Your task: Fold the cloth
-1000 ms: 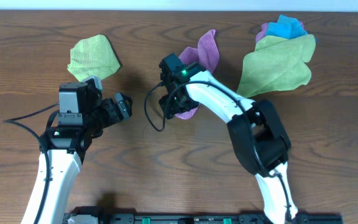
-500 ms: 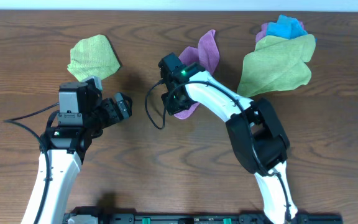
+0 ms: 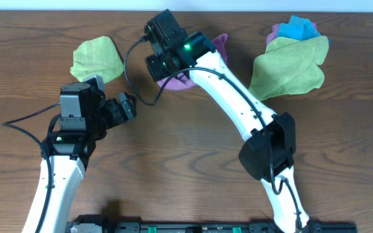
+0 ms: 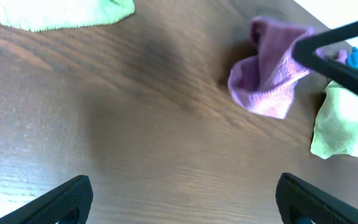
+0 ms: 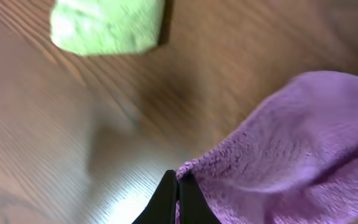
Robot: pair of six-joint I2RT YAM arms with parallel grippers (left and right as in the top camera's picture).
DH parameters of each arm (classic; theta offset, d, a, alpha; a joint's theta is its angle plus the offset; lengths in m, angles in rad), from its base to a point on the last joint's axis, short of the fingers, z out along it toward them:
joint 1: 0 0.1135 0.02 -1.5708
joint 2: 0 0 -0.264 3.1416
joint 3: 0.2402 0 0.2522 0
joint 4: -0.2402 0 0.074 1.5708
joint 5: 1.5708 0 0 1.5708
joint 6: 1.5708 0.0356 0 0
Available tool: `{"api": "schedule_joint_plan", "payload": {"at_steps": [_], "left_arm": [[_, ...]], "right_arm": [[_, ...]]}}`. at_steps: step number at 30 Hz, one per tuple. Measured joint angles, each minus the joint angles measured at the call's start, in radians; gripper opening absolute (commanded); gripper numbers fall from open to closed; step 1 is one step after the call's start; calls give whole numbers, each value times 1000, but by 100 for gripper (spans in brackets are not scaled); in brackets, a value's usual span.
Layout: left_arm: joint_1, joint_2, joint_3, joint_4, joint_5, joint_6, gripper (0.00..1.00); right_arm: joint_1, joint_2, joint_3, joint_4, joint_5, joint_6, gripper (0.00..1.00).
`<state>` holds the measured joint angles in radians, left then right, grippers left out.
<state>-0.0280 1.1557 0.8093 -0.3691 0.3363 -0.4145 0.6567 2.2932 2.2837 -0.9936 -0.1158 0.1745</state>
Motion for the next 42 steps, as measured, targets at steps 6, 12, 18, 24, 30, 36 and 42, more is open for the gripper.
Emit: {"api": "schedule_joint_plan", "payload": {"at_steps": [6,12,18,24,30,36,42], "left_arm": [[0,0,0,15,-16,0,95],[0,0,0,15,-35,0,95],[30,0,0,34,-42,0,95],[68,3,0,67,-51,-1,95],[68,63,0,71,-40,-66,95],[68,132,0,85,-22,-206,95],[64,183,0,130,42,-267,95]], "right_arm": [[18,0,8,44,-37,-2,1],[31,0,21,109,-31,-20,1],[20,2,177,18,124,-27,1],[-42,-4,287,-291,242,14,1],[-116,-4,288,-512,385,105,1],[-190,-4,288,-656,510,208,2],[-262,-4,288,-701,602,282,1]]}}
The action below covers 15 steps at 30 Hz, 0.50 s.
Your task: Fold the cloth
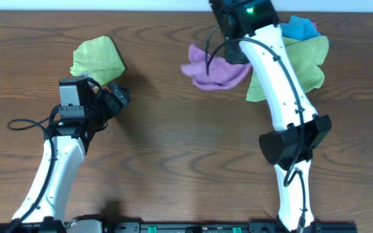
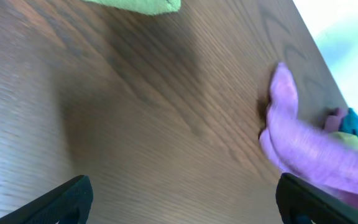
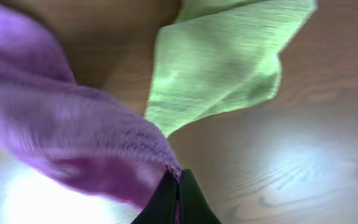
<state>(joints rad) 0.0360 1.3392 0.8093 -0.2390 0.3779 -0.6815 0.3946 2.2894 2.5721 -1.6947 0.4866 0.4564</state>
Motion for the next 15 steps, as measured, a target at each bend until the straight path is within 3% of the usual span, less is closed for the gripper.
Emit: {"api": "schedule_joint_plan", "payload": {"at_steps": [8,15], "left_arm": [[-36,20,0,10,43,-14,96],[-37,20,0,11,66,-18,96]], "right_arm": [[-55,-2,-101,34,73,64,1],[-54,-2,-177,469,17,-56,1]]}}
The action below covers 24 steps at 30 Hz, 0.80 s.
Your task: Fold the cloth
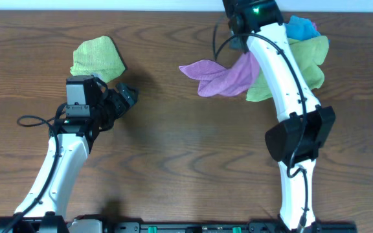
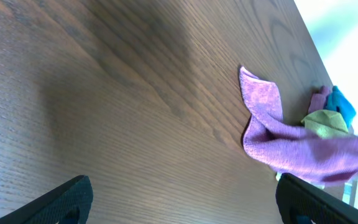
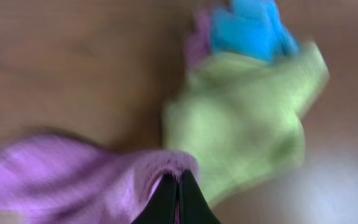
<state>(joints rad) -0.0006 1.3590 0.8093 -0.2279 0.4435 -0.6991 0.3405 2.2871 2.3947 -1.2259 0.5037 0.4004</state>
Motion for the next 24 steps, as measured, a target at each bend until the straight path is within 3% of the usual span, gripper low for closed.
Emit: {"api": "schedule_joint_plan", "payload": {"at_steps": [8,14,15,16,17,19,24], "left_arm": [[0,1,0,1,6,21,95],[0,2,1,1,6,26,95],[0,3,1,1,6,26,96],[0,6,1,0,6,26,96],[0,9,1,0,6,26,96],[0,16,1,0,6,27,95],[0,21,1,1,6,47,95]], "right_arm": [[37,33,-14,374,-41,-183,1],[36,177,-14,601,-43,-281,1],[36,208,-15,628,-44,-290,11],[36,238,-16,653,-44,-306,47],[36,256,-20,659,-45,-306,61],[36,276,-29,662,-44,-312,75],[48,251,-31,655,-42,-329,90]]}}
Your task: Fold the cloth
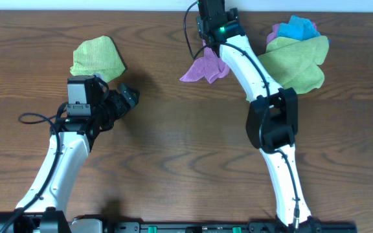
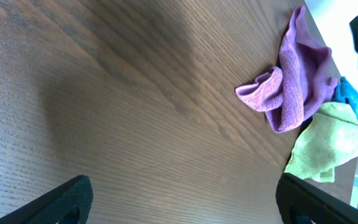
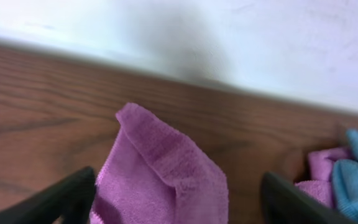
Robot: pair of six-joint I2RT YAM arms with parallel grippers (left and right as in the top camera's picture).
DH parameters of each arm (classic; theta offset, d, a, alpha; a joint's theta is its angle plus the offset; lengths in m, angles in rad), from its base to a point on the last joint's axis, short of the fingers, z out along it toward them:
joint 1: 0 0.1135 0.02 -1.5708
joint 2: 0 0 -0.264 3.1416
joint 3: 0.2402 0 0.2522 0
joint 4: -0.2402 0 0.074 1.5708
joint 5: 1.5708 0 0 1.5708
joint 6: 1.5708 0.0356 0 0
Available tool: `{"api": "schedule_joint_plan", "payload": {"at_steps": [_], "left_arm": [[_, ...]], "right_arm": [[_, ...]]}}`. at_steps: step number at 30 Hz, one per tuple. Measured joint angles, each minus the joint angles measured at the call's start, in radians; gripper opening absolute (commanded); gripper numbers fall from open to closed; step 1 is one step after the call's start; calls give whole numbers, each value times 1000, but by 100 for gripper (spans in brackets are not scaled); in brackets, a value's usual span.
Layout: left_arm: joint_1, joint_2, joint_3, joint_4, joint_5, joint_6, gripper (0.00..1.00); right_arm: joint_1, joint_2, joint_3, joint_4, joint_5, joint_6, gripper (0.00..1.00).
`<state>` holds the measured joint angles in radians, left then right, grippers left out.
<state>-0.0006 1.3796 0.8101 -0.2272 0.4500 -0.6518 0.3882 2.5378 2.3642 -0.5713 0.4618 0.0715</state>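
Observation:
A purple cloth [image 1: 203, 66] lies crumpled in a heap at the back middle of the table. In the right wrist view the purple cloth [image 3: 160, 177] sits just below and between my open fingers [image 3: 67, 199]. My right gripper [image 1: 209, 40] hangs open above it, holding nothing. In the left wrist view the same purple cloth [image 2: 294, 84] lies far ahead at the upper right. My left gripper [image 2: 182, 205] is open and empty over bare wood, at the left of the table [image 1: 125, 98].
A folded green cloth [image 1: 96, 58] lies at the back left, just beyond my left gripper. At the back right is a pile: a green cloth [image 1: 290, 65], a blue cloth [image 1: 300, 27] and another purple piece [image 1: 278, 31]. The table's back edge [image 3: 55, 53] runs just behind the purple cloth.
My right gripper was shut on the purple cloth, which hung stretched out in the air. Now it is open and the cloth lies bunched on the table. The left arm has not moved.
My right gripper first held the purple cloth pinched at the back, left of centre. Then it held the cloth further right, near the green pile, still shut at the following moment. Now the cloth lies released at the back middle. My left gripper stayed open throughout.

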Motion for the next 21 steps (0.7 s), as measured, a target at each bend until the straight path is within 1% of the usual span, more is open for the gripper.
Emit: {"api": "schedule_joint_plan", "payload": {"at_steps": [3,5,8,11,14,21], "left_arm": [[0,0,0,0,0,2,95],[0,0,0,0,0,3,95],[0,0,0,2,0,5,95],[0,1,0,35,3,5,96],[0,1,0,63,6,5,95],[0,1,0,65,7,5,96]], "right_arm": [[19,-42,0,-40,1,0,92],[39,-90,0,-104,-2,6,93],[67,-178,5,-254,-26,36,93],[79,-222,14,-399,-74,81,92],[73,-214,14,-467,-121,116,88],[44,-123,13,-490,-243,158,82]]}}
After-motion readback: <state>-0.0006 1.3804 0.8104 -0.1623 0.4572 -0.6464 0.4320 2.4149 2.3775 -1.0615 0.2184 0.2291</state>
